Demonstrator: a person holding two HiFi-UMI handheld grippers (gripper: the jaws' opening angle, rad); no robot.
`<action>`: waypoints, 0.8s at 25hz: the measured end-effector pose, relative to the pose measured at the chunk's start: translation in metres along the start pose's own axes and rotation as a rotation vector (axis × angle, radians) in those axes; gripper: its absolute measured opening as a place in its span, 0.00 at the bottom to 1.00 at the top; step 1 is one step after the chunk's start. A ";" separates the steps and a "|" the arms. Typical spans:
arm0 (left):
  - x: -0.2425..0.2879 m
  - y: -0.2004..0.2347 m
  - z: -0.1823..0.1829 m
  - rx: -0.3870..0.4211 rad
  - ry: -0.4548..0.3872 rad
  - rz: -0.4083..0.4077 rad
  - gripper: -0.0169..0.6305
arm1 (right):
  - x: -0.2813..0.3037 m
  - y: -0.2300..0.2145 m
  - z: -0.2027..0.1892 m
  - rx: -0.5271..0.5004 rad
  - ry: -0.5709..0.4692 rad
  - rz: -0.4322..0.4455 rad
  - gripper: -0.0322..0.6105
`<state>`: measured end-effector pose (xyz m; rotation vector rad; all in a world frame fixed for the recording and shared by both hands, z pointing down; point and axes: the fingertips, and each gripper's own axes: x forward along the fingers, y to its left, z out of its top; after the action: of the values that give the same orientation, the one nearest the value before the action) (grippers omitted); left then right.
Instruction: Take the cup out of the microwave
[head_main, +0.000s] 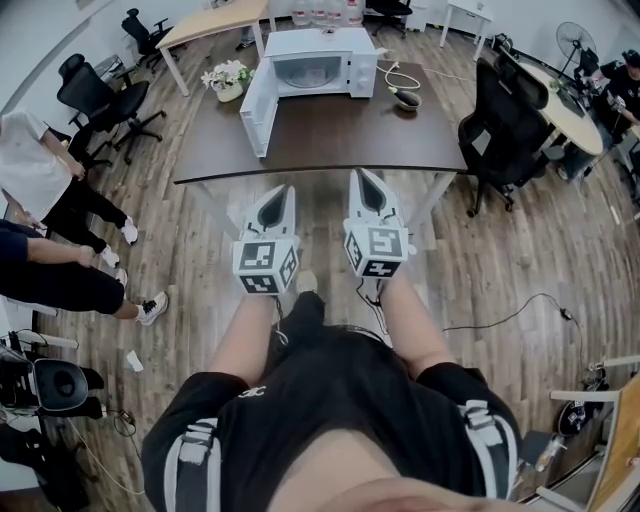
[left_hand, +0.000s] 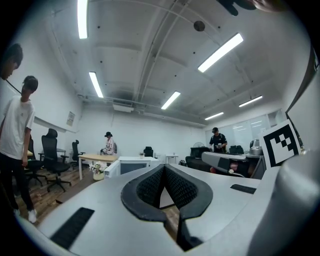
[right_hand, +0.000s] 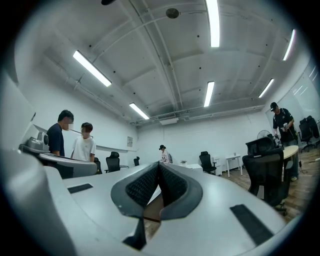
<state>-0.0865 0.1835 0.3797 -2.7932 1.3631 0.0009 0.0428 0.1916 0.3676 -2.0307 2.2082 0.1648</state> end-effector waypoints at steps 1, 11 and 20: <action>0.007 0.002 -0.001 0.001 0.001 -0.001 0.03 | 0.006 -0.003 -0.002 0.000 0.000 0.001 0.05; 0.112 0.046 -0.015 0.001 -0.009 -0.027 0.03 | 0.107 -0.036 -0.026 -0.016 -0.008 -0.003 0.05; 0.253 0.125 -0.015 0.000 -0.002 -0.059 0.03 | 0.263 -0.066 -0.047 -0.026 -0.005 -0.008 0.05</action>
<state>-0.0298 -0.0928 0.3869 -2.8313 1.2803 0.0016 0.0862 -0.0804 0.3685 -2.0496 2.2059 0.1988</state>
